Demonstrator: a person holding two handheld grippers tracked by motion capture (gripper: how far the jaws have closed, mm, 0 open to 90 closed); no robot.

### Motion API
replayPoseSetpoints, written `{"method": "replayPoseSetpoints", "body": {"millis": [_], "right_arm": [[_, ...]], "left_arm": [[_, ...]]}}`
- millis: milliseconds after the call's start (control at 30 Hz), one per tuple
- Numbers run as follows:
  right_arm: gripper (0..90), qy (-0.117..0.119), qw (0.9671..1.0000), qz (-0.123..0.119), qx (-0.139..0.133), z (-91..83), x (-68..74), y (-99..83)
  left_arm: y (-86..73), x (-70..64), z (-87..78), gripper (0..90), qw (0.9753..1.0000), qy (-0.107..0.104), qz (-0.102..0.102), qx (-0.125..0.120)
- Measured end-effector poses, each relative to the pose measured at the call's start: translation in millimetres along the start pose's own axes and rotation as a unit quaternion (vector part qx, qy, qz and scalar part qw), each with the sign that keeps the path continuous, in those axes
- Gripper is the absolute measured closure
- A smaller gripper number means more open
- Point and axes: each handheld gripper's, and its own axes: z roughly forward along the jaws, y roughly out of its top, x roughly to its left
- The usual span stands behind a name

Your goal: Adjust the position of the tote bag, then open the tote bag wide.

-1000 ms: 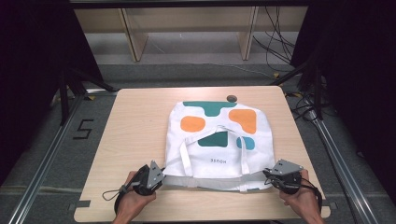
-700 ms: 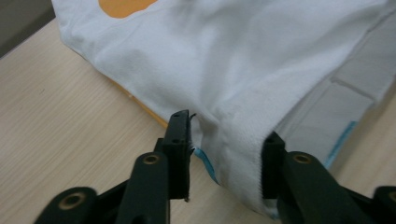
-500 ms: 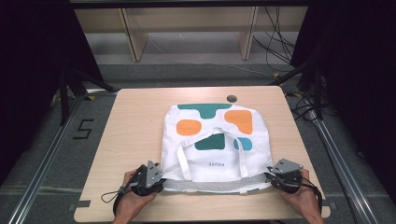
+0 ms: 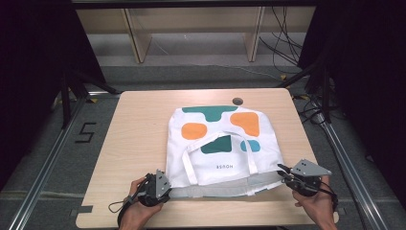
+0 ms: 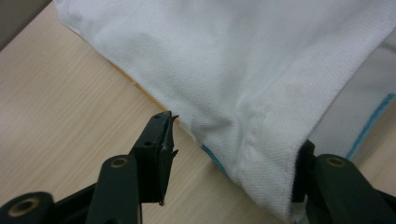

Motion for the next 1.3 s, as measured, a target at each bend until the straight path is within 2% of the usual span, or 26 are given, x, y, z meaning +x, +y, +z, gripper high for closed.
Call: {"method": "replayPoseSetpoints", "body": {"millis": [67, 200, 300, 367, 400, 467, 533, 600, 633, 667, 700, 733, 800, 833, 900, 933, 967, 1000, 1033, 1067, 1100, 1167, 1200, 1233, 1267, 1300], "right_arm": [[83.9, -0.001, 1.0000, 0.003, -0.001, -0.4, -0.6, -0.4], [83.6, 0.005, 1.0000, -0.007, 0.004, 1.6, 2.6, 0.0], [83.5, 0.010, 0.9999, -0.007, 0.004, 1.2, 3.3, 0.3], [83.4, 0.004, 0.9999, -0.013, 0.001, 0.8, 2.7, 0.2], [83.4, 0.006, 1.0000, -0.001, 0.003, 0.5, 3.3, -0.1], [83.4, 0.005, 1.0000, 0.001, 0.005, 0.0, 3.4, 0.1], [83.5, 0.004, 1.0000, -0.002, 0.002, -0.2, 2.9, 0.1], [83.5, 0.005, 1.0000, -0.003, -0.001, -0.8, 2.6, 0.8], [83.5, 0.004, 1.0000, 0.006, 0.000, -1.0, 4.3, 1.0], [83.5, 0.005, 1.0000, -0.002, -0.004, -1.1, 2.0, 2.2], [83.5, 0.005, 0.9999, 0.013, -0.001, -1.9, 3.9, 2.4], [83.5, 0.009, 0.9999, 0.003, -0.007, -1.5, 0.8, 3.0], [83.6, 0.012, 0.9999, 0.011, -0.004, -2.8, 0.7, 3.8], [83.7, 0.008, 0.9999, 0.004, -0.010, -2.6, -0.6, 4.2], [83.7, 0.011, 0.9997, 0.013, -0.014, -3.9, -2.0, 6.2], [83.8, 0.011, 0.9996, 0.023, -0.015, -5.6, -1.0, 7.7], [83.9, 0.009, 0.9996, 0.011, -0.024, -6.0, -3.7, 9.6], [84.0, 0.013, 0.9992, 0.033, -0.019, -9.1, -1.6, 13.1], [84.3, 0.007, 0.9992, 0.011, -0.037, -9.1, -5.9, 16.1], [84.3, 0.007, 0.9992, 0.011, -0.037, -9.1, -5.9, 16.1], [85.7, 0.004, 0.9986, 0.023, -0.047, -13.2, -4.4, 26.1], [86.2, 0.003, 0.9988, 0.011, -0.049, -15.5, -6.1, 31.9], [87.1, -0.003, 0.9980, -0.008, -0.062, -18.1, -10.0, 44.4], [87.3, -0.008, 0.9975, -0.015, -0.068, -19.8, -11.6, 49.2], [87.6, -0.009, 0.9971, -0.015, -0.075, -23.2, -12.4, 57.2], [87.6, -0.009, 0.9971, -0.015, -0.075, -23.2, -12.4, 57.2]], "left_arm": [[0.3, 2.3, 1.2, 47.9, 1.0000, -0.005, 0.004, 0.007], [-0.9, 4.7, 2.7, 72.7, 0.9998, -0.021, 0.001, -0.005], [-0.2, 3.3, 0.5, 83.1, 0.9996, -0.021, 0.014, -0.014], [1.2, 3.1, -2.8, 84.3, 0.9994, -0.022, 0.017, -0.020], [1.2, 3.7, -3.3, 84.6, 0.9993, -0.023, 0.013, -0.026], [1.1, 5.2, -4.5, 84.7, 0.9992, -0.026, 0.011, -0.030], [1.2, 8.9, -6.7, 84.6, 0.9985, -0.036, -0.004, -0.040], [2.3, 11.9, -9.8, 84.6, 0.9983, -0.038, -0.006, -0.042], [2.3, 11.9, -9.8, 84.6, 0.9983, -0.038, -0.006, -0.042], [3.6, 14.8, -12.1, 84.6, 0.9977, -0.043, -0.010, -0.051], [4.4, 14.5, -11.9, 84.7, 0.9972, -0.040, -0.020, -0.060], [5.4, 15.8, -14.1, 84.7, 0.9978, -0.040, -0.009, -0.052], [7.1, 16.6, -15.7, 84.7, 0.9977, -0.041, -0.006, -0.053], [8.7, 16.0, -16.3, 84.6, 0.9967, -0.038, -0.024, -0.068], [9.9, 17.8, -18.3, 84.6, 0.9962, -0.037, -0.026, -0.075], [13.9, 20.3, -22.2, 84.6, 0.9946, -0.037, -0.034, -0.092], [17.1, 23.5, -26.4, 84.6, 0.9945, -0.031, -0.028, -0.096], [19.3, 24.1, -28.2, 84.7, 0.9936, -0.027, -0.034, -0.104], [22.8, 26.5, -31.8, 84.7, 0.9931, -0.021, -0.033, -0.111], [22.8, 26.5, -31.8, 84.7, 0.9931, -0.021, -0.033, -0.111], [25.7, 28.8, -34.4, 84.8, 0.9931, -0.013, -0.028, -0.114], [31.5, 32.5, -39.5, 85.1, 0.9922, -0.004, -0.025, -0.122], [37.5, 35.6, -46.0, 85.2, 0.9904, 0.003, -0.024, -0.136], [42.5, 38.2, -51.9, 85.2, 0.9891, 0.007, -0.023, -0.146], [47.1, 41.1, -55.7, 85.2, 0.9871, 0.007, -0.019, -0.159], [47.1, 41.1, -55.7, 85.3, 0.9871, 0.007, -0.019, -0.159]]}}
